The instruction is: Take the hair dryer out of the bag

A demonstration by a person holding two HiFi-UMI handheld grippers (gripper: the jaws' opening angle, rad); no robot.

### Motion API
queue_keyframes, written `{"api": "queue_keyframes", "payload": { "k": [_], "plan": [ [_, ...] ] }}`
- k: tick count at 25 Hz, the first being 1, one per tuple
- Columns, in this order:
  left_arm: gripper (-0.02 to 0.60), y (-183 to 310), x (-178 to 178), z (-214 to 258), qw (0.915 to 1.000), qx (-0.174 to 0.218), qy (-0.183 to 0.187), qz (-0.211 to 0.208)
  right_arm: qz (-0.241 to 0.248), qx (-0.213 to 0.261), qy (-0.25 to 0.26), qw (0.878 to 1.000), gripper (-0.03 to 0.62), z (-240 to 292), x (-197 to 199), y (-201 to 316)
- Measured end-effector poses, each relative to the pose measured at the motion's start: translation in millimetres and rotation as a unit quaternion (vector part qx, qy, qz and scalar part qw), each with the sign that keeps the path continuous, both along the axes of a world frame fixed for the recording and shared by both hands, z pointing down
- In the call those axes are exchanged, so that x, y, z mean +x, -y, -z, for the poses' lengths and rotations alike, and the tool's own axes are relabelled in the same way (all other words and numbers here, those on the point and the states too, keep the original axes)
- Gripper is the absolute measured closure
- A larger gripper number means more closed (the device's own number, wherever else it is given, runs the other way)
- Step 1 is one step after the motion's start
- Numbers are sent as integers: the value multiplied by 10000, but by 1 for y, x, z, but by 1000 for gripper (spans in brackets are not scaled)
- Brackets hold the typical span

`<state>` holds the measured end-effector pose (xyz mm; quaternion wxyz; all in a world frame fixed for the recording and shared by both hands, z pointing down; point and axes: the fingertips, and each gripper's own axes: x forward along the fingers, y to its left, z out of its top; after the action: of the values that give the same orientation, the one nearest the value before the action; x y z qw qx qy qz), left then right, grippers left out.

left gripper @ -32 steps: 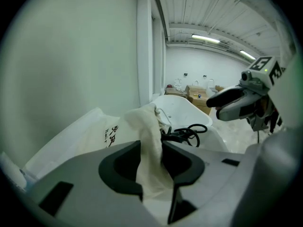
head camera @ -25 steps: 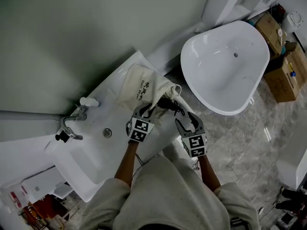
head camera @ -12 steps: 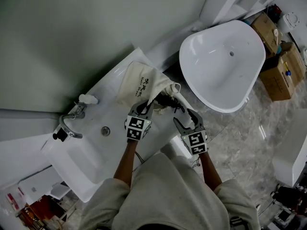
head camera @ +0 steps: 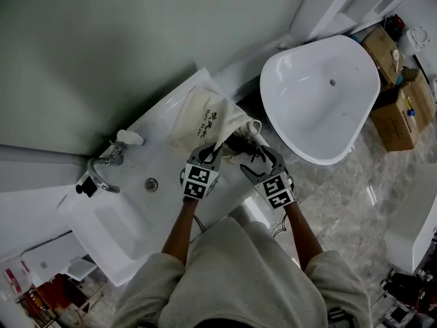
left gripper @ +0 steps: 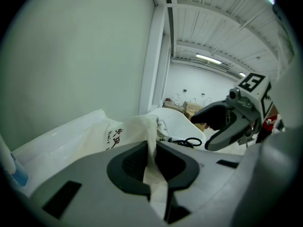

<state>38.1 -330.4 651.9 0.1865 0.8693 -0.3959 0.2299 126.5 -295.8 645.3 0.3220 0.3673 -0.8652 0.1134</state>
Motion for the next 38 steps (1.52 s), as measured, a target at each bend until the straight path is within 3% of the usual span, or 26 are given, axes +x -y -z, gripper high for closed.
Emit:
{"api": "queue_keyframes", "payload": {
  "k": [7, 17, 24, 38],
  "plan": [
    [543, 0, 0, -2, 10000, -16, 31, -17, 780, -27, -533, 9955, 240, -20, -25, 20],
    [543, 0, -1, -5, 10000, -48, 36, -4, 1736, -24, -1540, 9727, 237, -47, -44, 44],
    [543, 1, -1, -5, 10000, -63, 28, -10, 1843, -463, -1761, 9659, 237, -74, -51, 53],
    [543, 1, -3, -4, 9999, -91, -80, 58, 1404, -1329, -1771, 9650, 235, -112, -68, 67]
  ]
}}
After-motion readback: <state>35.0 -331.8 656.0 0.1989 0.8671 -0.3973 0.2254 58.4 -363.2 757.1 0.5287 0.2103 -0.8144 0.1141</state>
